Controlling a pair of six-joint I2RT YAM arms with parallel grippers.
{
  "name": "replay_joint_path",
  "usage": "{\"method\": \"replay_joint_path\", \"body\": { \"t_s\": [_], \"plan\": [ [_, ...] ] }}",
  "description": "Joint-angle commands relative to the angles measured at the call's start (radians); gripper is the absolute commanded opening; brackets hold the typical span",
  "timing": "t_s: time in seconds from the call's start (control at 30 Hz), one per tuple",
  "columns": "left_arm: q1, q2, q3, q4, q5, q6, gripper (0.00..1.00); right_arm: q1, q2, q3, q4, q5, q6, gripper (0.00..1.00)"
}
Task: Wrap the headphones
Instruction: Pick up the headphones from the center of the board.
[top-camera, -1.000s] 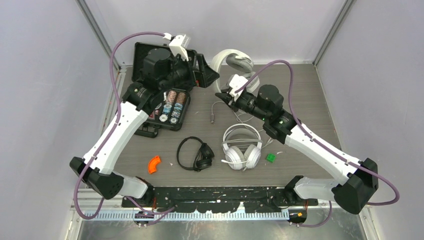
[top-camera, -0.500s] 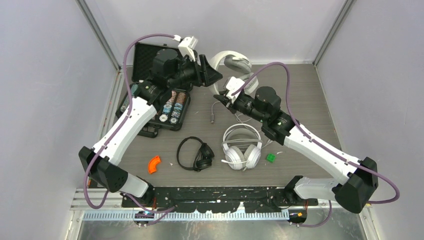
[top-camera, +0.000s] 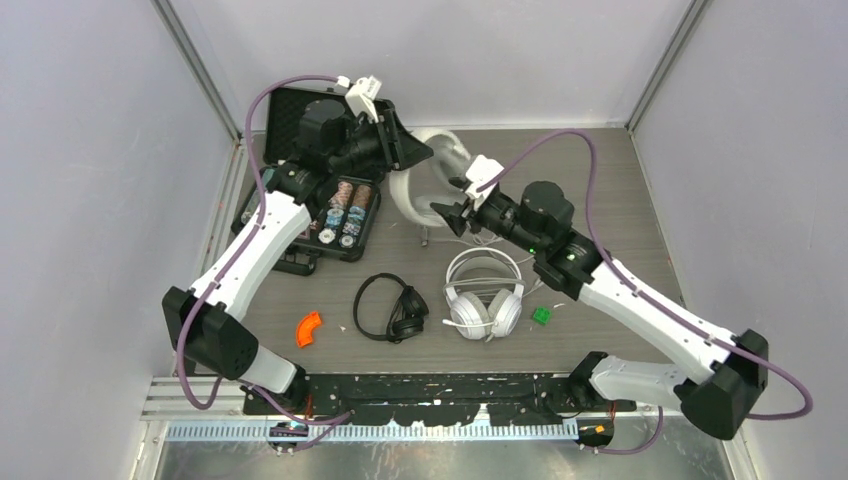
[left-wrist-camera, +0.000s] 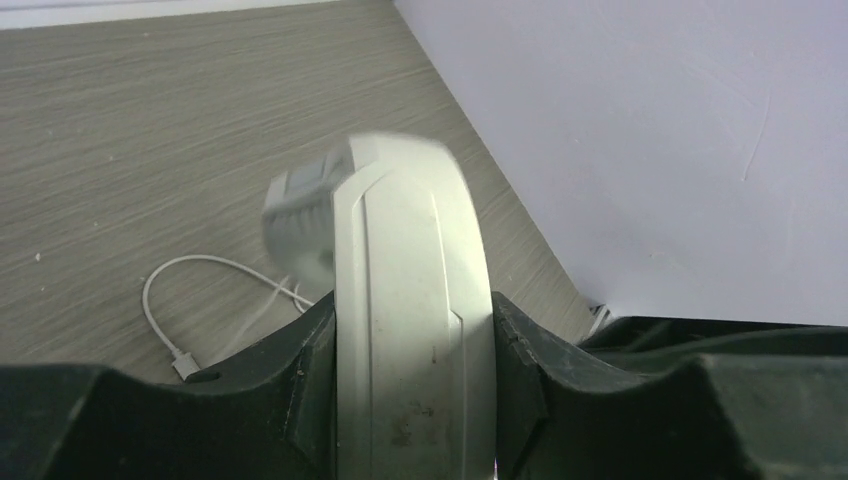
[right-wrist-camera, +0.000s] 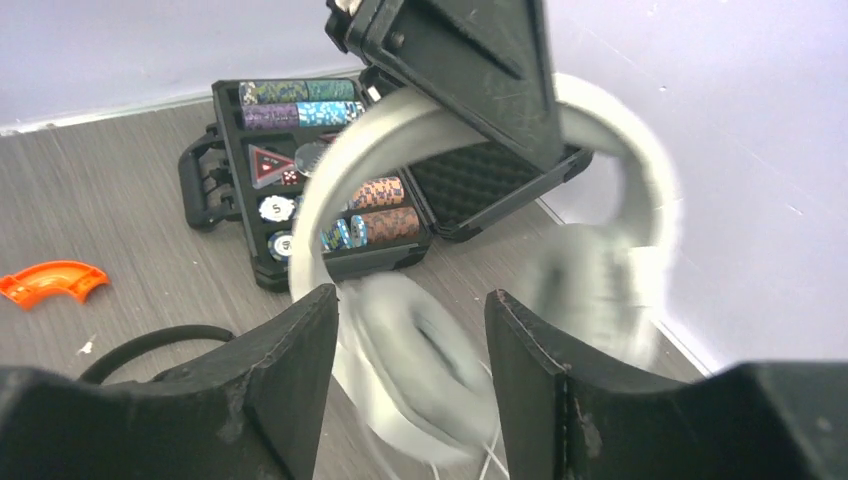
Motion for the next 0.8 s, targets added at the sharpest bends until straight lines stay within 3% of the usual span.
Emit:
{"method": "replay_joint_path", "body": {
  "t_s": [0.0, 0.23, 0.3, 0.4, 0.53, 0.77],
  "plan": [
    [0.041, -0.001, 0.024, 0.116, 0.095, -0.057, 0.00, -0.001, -0.123, 0.054, -0.084, 0.041, 0.067, 0.62],
    [0.051, -0.003, 0.042, 0.090, 0.151, -0.030, 0.00, -0.055, -0.139, 0.126, -0.231, 0.267, 0.022, 0.72],
    [0.051, -0.006, 0.046, 0.087, 0.165, -0.024, 0.00, -0.128, -0.102, 0.185, -0.283, 0.232, 0.108, 0.79],
    [0.051, -0.010, 0.047, 0.091, 0.176, -0.025, 0.00, -0.205, -0.039, 0.241, -0.316, 0.189, 0.283, 0.81],
    [0.051, -0.014, 0.047, 0.127, 0.192, -0.060, 0.00, -0.207, -0.029, 0.091, -0.063, 0.050, 0.403, 0.83],
    [0.051, -0.034, 0.049, 0.193, 0.224, -0.148, 0.00, -0.206, 0.008, -0.135, 0.349, 0.039, 0.438, 0.83]
  ]
}}
